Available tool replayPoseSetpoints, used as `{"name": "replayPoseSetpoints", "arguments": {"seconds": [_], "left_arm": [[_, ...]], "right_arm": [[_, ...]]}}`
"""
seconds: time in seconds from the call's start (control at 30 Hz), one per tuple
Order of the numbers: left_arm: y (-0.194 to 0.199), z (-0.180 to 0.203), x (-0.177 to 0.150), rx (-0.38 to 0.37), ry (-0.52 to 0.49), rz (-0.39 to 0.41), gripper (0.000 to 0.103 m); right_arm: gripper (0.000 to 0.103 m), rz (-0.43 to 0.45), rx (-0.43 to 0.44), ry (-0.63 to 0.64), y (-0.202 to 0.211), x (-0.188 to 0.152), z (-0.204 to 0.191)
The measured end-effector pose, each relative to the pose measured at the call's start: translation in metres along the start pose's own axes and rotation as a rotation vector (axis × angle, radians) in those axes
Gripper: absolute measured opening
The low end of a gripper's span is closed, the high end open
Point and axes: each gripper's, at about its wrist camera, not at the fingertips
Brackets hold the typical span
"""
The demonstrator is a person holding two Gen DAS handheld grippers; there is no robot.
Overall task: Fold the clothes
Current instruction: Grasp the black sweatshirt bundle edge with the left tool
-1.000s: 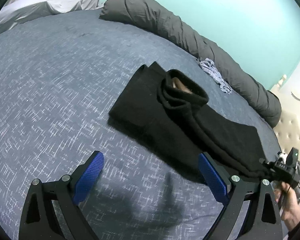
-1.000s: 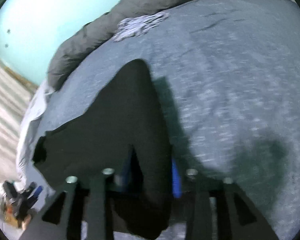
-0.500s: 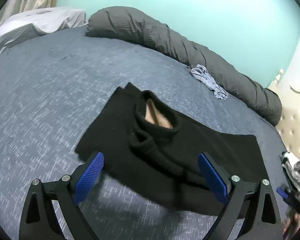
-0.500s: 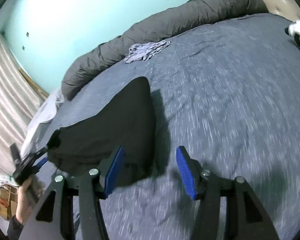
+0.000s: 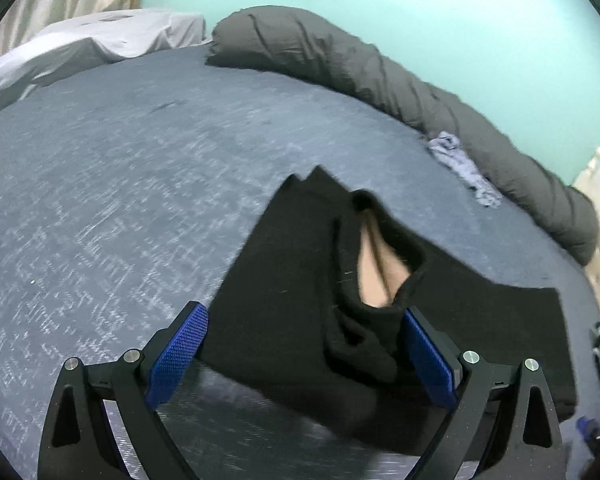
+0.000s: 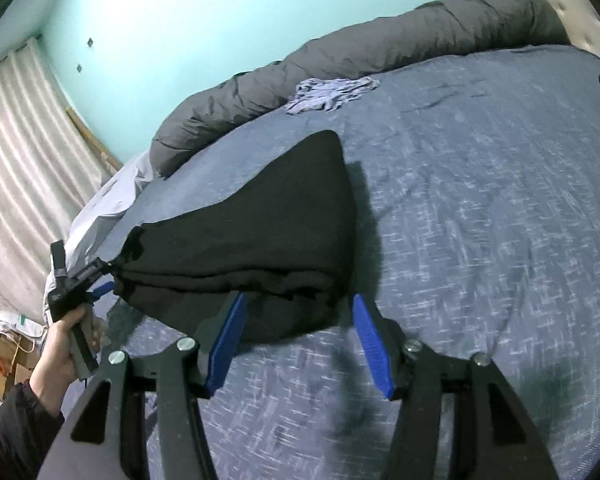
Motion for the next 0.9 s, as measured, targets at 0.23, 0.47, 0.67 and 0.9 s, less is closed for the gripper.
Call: {"name": "replayPoseSetpoints", "arguments": {"seconds": [0.23,0.47,0.67,0.9], "left_arm": [[0.009,-0.008,-0.001,0.020,0.042,0.024,0.099],[0.012,0.021,0.006,0.041,-0.051,0.035,0.099],[0.003,0.021,0.016,0.107,-0.088,0.024,0.099],[-0.009,-0.015,0.013,0.081,0.035,-0.027,0.100]], "right_arm": [[0.057,-0.010,0.041,0.002,-0.006,-0.002,0.001],[0.057,0.018,0.052,-0.014,0.000,0.001,0.007],[0.058,0.024,0.062,-0.026,0.005,-0.001,0.007],[0.058,0.016,0.070,-0.036,0.001,-0.003,0.006]]}}
Point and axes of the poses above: each gripper's, at about its wrist camera, not at the fingertips, and y roughly against the way its jaws point, z to its right, x to its top, and after that the axes turned 4 degrees about -z, right-handed
